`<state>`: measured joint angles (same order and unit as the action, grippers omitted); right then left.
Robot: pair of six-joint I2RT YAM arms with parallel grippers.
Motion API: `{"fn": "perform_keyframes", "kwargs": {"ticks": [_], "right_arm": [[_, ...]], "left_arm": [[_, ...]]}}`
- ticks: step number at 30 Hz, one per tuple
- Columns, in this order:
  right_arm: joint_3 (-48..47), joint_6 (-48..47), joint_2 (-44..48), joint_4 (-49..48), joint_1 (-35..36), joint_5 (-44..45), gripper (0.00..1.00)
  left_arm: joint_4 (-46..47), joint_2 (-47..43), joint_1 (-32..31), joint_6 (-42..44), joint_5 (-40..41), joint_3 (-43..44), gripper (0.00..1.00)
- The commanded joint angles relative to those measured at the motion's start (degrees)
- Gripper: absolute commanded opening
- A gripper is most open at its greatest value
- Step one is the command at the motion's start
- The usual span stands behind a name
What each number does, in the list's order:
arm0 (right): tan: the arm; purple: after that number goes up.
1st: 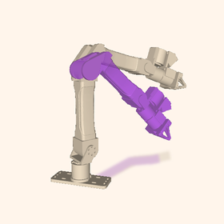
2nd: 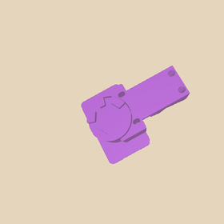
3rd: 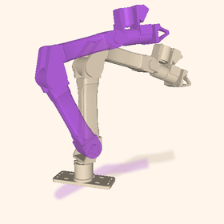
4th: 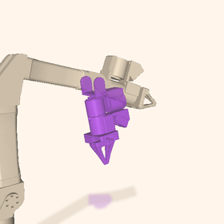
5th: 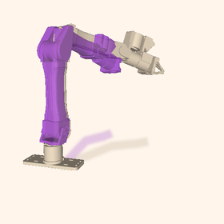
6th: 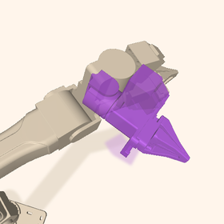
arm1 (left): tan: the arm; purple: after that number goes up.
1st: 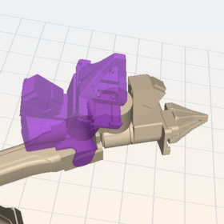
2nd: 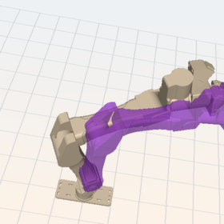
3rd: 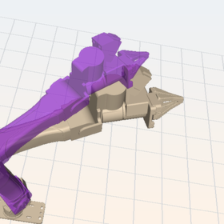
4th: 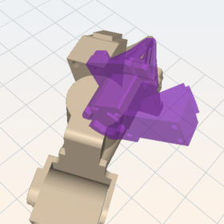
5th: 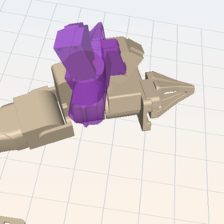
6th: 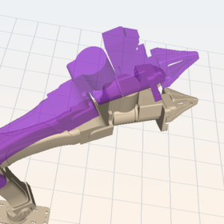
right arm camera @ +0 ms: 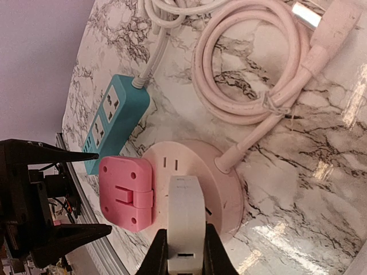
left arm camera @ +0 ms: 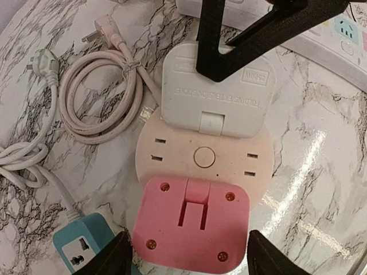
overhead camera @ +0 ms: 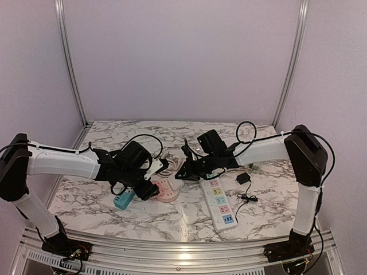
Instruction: Pull the plug off the socket
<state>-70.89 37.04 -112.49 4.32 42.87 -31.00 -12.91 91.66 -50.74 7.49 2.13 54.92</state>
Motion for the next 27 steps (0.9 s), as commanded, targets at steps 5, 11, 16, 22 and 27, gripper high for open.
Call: {"fn": "perform_keyframes", "kwargs": {"ticks": [5,11,16,22,27], "right_arm": [[0.1,-0.3,-0.8,0.3,-0.2,1.6,0.01],[0.0,-0.2,-0.9,0.5,-0.2,1.6,0.01],[0.0,-0.1,-1.2,0.5,-0.2,1.4,0.01],[-0.2,0.4,-1.5,0.1,-0.2,1.2,0.01],[-0.9,0.4,-2.1,0.5,0.1,1.3,0.01]], "left_arm": [[-3.5,-3.3,-0.1,-1.7,-0.3,0.1,0.72],[-3.8,-4.6,0.3,-6.1,-1.7,3.2,0.7],[-3.2,-1.2,0.3,-15.0,-7.3,5.9,0.4],[0.0,2.5,0.1,-25.6,-11.4,6.4,0.1],[-3.9,6.5,0.2,-28.6,-6.9,9.7,0.0]]}}
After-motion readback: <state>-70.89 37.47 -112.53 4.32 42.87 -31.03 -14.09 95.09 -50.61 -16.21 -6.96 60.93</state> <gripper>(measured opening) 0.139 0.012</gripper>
